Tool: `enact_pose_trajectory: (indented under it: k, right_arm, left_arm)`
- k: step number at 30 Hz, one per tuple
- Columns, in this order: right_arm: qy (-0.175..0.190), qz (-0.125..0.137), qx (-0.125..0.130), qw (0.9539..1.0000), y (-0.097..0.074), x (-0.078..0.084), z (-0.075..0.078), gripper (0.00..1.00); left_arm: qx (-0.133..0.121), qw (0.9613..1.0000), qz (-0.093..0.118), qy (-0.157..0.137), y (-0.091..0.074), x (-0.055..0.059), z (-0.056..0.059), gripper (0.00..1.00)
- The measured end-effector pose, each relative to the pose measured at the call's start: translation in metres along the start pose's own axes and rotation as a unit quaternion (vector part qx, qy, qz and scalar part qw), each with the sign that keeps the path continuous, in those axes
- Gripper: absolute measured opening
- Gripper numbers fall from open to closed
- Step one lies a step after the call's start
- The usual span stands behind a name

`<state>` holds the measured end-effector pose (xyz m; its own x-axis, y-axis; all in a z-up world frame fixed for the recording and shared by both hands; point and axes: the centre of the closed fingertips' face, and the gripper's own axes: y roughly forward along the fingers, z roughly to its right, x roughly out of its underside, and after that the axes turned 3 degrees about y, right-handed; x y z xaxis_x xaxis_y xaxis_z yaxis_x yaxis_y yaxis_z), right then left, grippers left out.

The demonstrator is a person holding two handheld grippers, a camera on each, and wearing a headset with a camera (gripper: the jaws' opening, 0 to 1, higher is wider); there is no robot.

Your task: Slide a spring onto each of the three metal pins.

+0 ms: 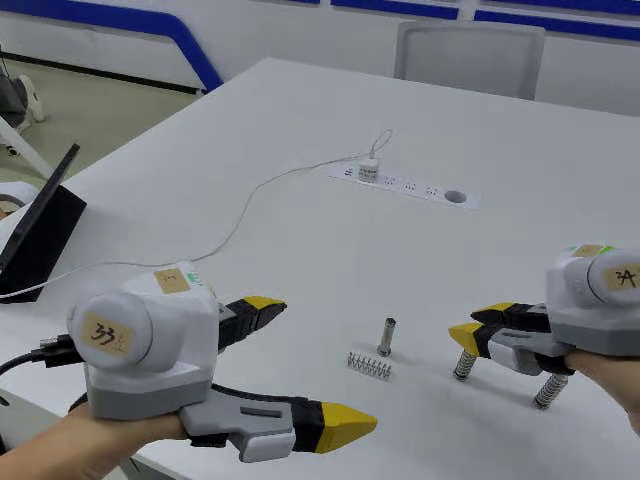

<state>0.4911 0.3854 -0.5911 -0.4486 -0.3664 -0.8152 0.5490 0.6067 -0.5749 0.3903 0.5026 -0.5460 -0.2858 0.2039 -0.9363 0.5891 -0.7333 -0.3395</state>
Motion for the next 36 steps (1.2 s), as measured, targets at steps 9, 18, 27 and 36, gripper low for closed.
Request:
enact_pose_trajectory:
  k: [9, 18, 27, 36]
  right_arm:
    - [-0.019, -0.005, -0.029, 0.9994, 0.009, -0.003, -0.028, 0.22]
    - [-0.057, -0.036, -0.069, 0.9953, 0.025, 0.014, -0.063, 0.22]
    - [-0.081, -0.062, -0.077, 0.9918, 0.039, 0.027, -0.073, 0.22]
    - [-0.115, -0.089, -0.082, 0.9859, 0.060, 0.038, -0.078, 0.22]
  left_arm:
    - [-0.004, 0.9999, 0.012, -0.005, -0.009, -0.005, -0.003, 0.93]
    - [-0.005, 0.9999, 0.008, -0.011, -0.014, 0.002, -0.011, 0.92]
    - [0.006, 0.9997, 0.004, -0.023, -0.009, 0.010, -0.022, 0.91]
    - [0.009, 0.9991, -0.004, -0.041, -0.004, 0.025, -0.027, 0.90]
